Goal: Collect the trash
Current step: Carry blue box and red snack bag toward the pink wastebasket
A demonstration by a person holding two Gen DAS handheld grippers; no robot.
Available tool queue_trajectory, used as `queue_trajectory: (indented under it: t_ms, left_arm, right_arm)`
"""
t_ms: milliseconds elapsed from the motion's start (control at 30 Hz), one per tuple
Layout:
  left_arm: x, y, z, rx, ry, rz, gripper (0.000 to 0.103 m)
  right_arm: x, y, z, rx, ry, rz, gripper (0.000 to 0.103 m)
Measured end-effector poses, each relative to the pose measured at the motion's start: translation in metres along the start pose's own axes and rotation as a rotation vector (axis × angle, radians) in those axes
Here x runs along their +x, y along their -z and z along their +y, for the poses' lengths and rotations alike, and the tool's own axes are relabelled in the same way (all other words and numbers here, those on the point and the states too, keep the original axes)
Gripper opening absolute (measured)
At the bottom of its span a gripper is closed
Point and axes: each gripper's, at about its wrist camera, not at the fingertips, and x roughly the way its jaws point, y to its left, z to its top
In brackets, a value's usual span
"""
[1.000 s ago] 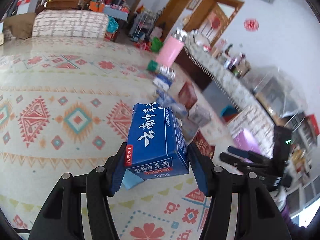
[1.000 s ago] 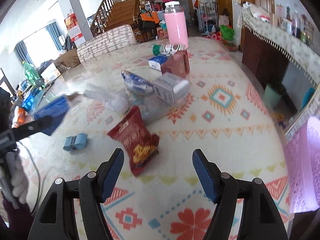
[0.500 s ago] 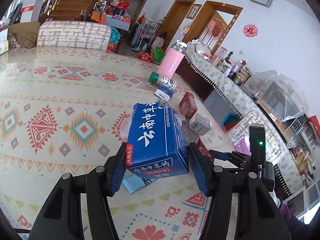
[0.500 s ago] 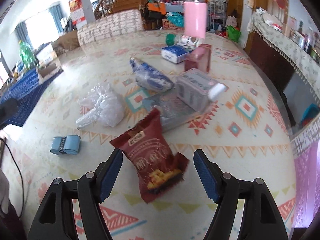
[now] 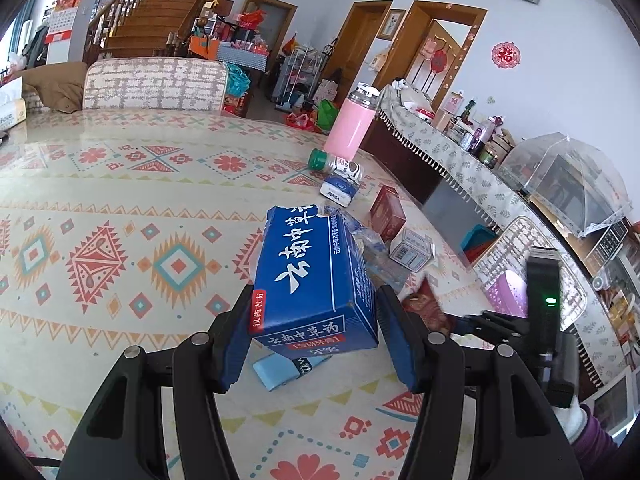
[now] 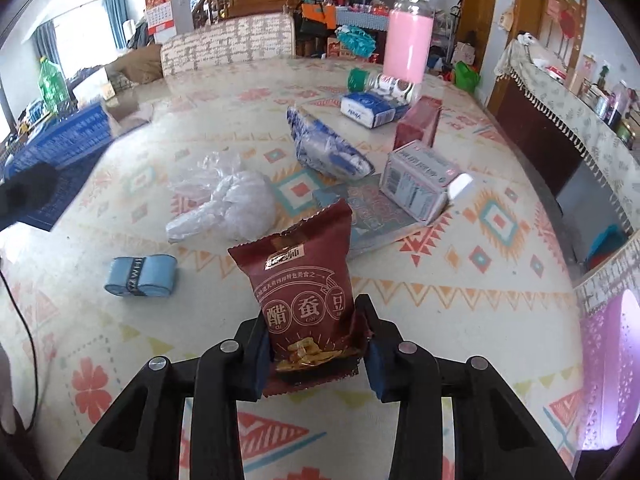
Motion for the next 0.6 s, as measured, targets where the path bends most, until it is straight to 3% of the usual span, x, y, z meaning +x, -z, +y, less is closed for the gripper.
queue_trajectory:
  t_ms: [333, 600]
  left_arm:
    - [0.006, 0.004, 0.001, -0.005, -0.022, 0.0, 0.059]
    - [0.013, 0.008, -0.004, 0.023, -0.054, 0.002, 0.059]
  right_arm:
    - [-0.058, 0.028, -0.022, 0.077, 0.032, -0.054, 0.041]
    - [-0.109, 0.071, -0.057, 0.152, 0.063, -0.107, 0.041]
